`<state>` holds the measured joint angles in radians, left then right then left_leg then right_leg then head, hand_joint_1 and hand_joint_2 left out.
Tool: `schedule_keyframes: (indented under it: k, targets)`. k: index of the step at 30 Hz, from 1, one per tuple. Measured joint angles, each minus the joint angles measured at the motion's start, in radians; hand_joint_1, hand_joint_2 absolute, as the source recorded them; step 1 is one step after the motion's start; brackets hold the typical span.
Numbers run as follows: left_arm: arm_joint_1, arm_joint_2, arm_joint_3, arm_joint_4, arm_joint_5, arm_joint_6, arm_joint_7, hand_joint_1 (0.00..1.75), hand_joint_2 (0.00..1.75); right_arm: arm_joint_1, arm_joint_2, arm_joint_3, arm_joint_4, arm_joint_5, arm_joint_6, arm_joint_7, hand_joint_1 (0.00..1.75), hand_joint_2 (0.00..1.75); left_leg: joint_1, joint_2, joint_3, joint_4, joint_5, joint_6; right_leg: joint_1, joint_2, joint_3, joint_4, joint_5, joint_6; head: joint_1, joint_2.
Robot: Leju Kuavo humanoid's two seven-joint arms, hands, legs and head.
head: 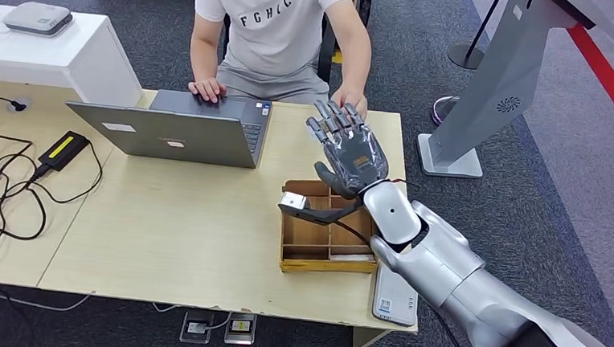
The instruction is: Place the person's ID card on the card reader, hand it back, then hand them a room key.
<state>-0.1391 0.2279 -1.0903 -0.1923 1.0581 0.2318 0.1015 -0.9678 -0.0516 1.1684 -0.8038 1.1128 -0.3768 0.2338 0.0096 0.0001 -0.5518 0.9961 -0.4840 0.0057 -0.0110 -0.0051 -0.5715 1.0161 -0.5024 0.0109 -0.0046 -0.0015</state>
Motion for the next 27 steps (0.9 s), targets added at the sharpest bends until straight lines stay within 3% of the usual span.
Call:
schedule_keyframes:
  k: [9,13,19,27]
  targets:
    - [0.001,-0.002,0.0,0.0,0.0,-0.004,0.0,0.0,0.0,0.015,0.03,-0.057,0.053,0.079,-0.011,0.01,0.0,0.0,0.0,0.0,0.0,0.0,0.0,0.0,0.0,0.0,0.0,0.0,0.0,0.0,0.0,0.0]
    - [0.002,-0.003,0.0,0.0,0.01,-0.007,0.002,0.0,0.0,0.035,0.017,-0.119,0.059,0.039,-0.028,-0.027,0.0,0.0,0.0,0.0,0.0,0.0,0.0,0.0,0.0,0.0,0.0,0.0,0.0,0.0,0.0,0.0]
    - [0.01,-0.003,0.0,0.0,0.022,0.001,0.006,0.0,0.0,0.076,-0.081,-0.244,0.076,-0.051,-0.084,-0.086,0.0,0.0,-0.001,0.0,0.001,0.0,0.0,0.0,-0.001,-0.001,0.0,-0.001,0.0,0.0,0.0,0.0]
    - [0.012,0.002,0.0,0.0,0.024,0.0,0.014,0.0,0.0,0.125,-0.232,-0.407,0.091,-0.147,-0.062,-0.108,0.0,0.0,-0.002,0.0,0.0,0.001,-0.001,0.0,-0.002,0.0,0.0,-0.001,0.0,0.0,0.0,0.0]
